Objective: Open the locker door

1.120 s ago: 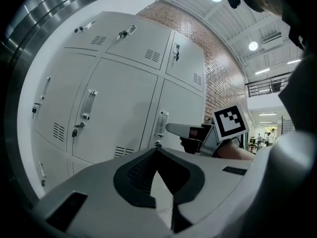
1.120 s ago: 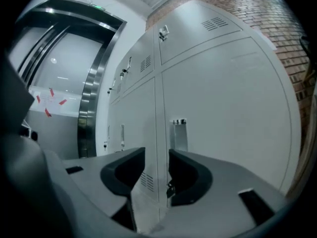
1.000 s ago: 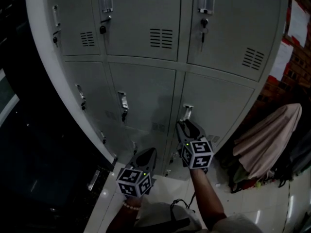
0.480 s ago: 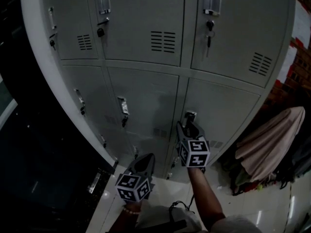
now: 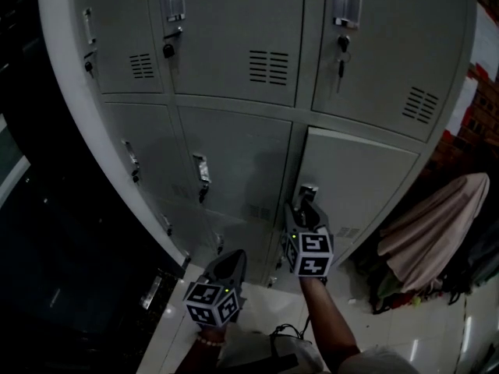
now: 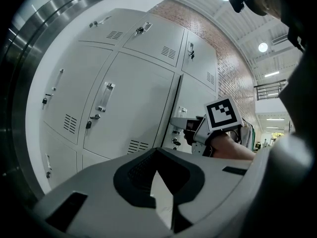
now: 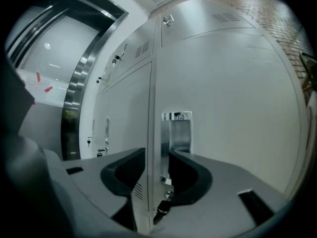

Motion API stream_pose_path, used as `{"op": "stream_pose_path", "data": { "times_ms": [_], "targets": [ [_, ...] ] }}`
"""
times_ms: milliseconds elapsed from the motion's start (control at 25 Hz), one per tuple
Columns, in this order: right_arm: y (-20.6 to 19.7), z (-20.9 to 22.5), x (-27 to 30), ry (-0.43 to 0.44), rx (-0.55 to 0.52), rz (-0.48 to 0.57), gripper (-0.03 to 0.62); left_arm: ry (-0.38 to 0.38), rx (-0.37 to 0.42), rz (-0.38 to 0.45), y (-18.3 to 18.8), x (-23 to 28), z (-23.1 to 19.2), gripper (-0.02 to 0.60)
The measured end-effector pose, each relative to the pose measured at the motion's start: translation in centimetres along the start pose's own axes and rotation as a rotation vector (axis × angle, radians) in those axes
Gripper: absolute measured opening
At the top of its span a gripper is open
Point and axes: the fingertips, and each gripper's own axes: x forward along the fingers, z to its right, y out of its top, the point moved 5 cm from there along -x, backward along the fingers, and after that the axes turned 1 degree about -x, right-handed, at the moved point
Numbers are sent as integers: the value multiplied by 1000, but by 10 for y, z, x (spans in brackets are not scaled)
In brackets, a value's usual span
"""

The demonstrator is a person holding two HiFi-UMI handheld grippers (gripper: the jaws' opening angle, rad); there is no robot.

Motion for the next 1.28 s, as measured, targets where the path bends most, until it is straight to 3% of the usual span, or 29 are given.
{"op": "stream_pose_path", "data": {
  "times_ms": [880,1280],
  "targets": [
    [-8,-19,-98,-33,-9,25,121,-50,16,-23,-18,-50,48,-8],
    [-13,-12,-146,-74,-5,20,160,-97,40,-50,-34,-81,91,-8]
  ]
}}
